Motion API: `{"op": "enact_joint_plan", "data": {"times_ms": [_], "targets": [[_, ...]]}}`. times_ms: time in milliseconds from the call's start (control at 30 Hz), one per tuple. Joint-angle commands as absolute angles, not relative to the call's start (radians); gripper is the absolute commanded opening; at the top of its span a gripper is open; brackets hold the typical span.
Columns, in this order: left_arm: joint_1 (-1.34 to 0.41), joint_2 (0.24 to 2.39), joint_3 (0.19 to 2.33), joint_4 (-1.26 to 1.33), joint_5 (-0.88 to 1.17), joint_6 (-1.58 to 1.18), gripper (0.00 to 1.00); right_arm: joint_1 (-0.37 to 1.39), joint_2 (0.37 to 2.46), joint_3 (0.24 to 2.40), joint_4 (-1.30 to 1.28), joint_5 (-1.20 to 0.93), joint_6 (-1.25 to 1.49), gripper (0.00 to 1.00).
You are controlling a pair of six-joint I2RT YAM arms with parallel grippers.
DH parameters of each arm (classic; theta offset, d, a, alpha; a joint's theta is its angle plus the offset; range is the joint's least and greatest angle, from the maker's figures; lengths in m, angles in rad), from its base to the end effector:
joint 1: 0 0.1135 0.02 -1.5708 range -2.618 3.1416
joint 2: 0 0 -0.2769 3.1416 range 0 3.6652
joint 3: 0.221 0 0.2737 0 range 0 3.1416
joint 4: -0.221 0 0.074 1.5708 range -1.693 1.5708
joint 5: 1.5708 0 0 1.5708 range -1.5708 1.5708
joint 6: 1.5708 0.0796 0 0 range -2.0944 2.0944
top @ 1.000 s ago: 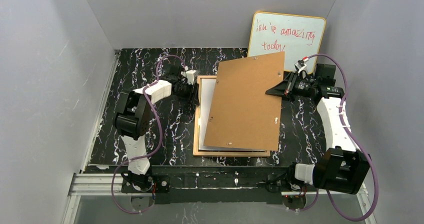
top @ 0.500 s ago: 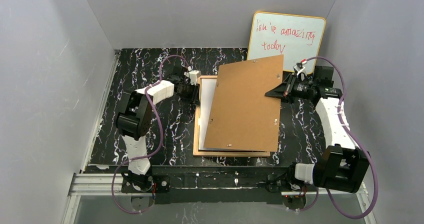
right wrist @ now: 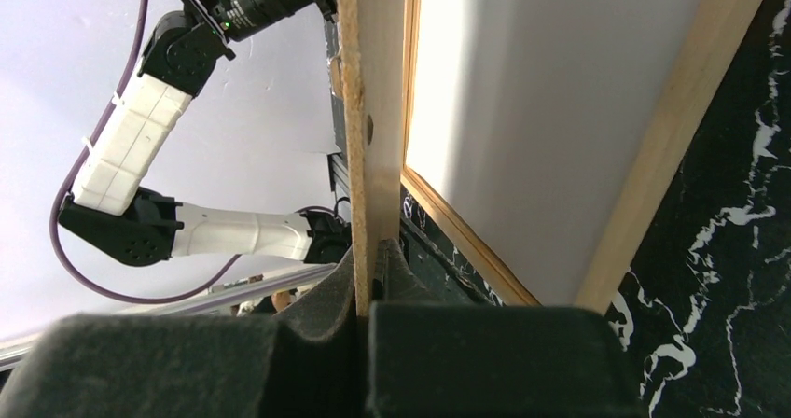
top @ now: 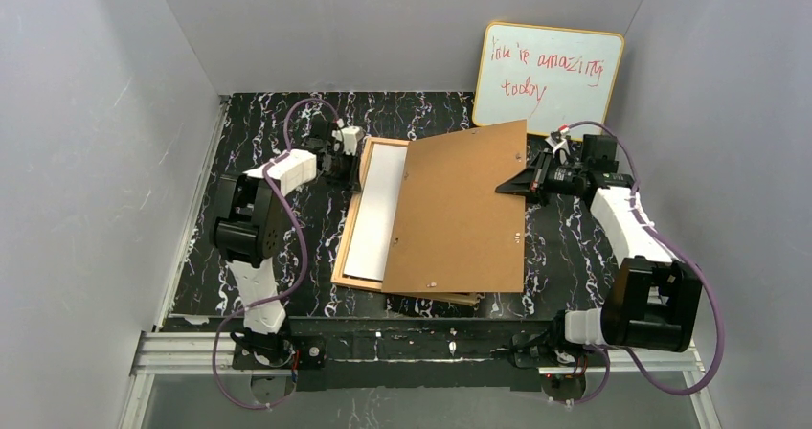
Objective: Put the photo into the frame
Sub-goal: Move the photo frame to the center of the board, then place the photo frame item in the photo frame.
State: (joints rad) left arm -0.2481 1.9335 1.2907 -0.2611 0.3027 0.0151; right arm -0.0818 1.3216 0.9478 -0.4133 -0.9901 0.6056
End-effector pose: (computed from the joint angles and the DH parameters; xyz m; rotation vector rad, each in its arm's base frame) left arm 0.4408 -0.1361 0.1425 0.4542 2.4351 -0.4743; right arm 0.3097 0.0414 0.2568 0.2869 2.2978 1.4204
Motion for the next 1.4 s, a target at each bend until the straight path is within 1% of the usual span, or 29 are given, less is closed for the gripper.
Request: {"op": "enact_joint_plan", "data": {"times_ms": [0, 67, 133, 200, 233, 267, 333, 400, 433, 633, 733, 967, 1367], "targets": [[-0.185, 1.874, 1.27, -0.314, 0.241, 0.057, 0.19, -0.028, 1.342, 0.935, -0.24, -1.061, 0.708, 0.01], [-0.169, 1.851, 1.26, -0.322, 0.269, 0.052, 0.19, -0.003, 1.361, 0.922, -0.172, -1.055, 0.754, 0.01], [-0.158, 1.816, 1.252, -0.335, 0.3, 0.045, 0.23, 0.045, 1.382, 0.909, -0.087, -1.045, 0.807, 0.01], [-0.147, 1.784, 1.251, -0.347, 0.326, 0.036, 0.31, 0.073, 1.403, 0.893, 0.001, -1.032, 0.866, 0.01], [-0.138, 1.769, 1.252, -0.354, 0.341, 0.031, 0.37, 0.086, 1.415, 0.891, 0.034, -1.024, 0.889, 0.01], [-0.127, 1.755, 1.258, -0.361, 0.356, 0.027, 0.48, 0.101, 1.431, 0.891, 0.065, -1.013, 0.915, 0.01], [-0.099, 1.732, 1.282, -0.38, 0.382, 0.015, 0.62, 0.127, 1.46, 0.893, 0.115, -0.998, 0.947, 0.01], [-0.062, 1.72, 1.312, -0.403, 0.416, 0.011, 0.68, 0.158, 1.493, 0.893, 0.171, -0.984, 0.979, 0.01], [-0.043, 1.717, 1.326, -0.414, 0.426, 0.012, 0.7, 0.171, 1.512, 0.897, 0.191, -0.979, 0.987, 0.01], [0.051, 1.706, 1.328, -0.428, 0.377, 0.116, 0.71, 0.214, 1.606, 0.915, 0.309, -0.953, 1.039, 0.01], [0.054, 1.712, 1.281, -0.427, 0.326, 0.182, 0.69, 0.215, 1.631, 0.902, 0.375, -0.929, 1.073, 0.01], [0.053, 1.743, 1.173, -0.397, 0.321, 0.232, 0.63, 0.24, 1.704, 0.883, 0.543, -0.906, 1.167, 0.01], [0.051, 1.748, 1.11, -0.385, 0.332, 0.264, 0.59, 0.261, 1.788, 0.885, 0.618, -0.906, 1.191, 0.01]]}}
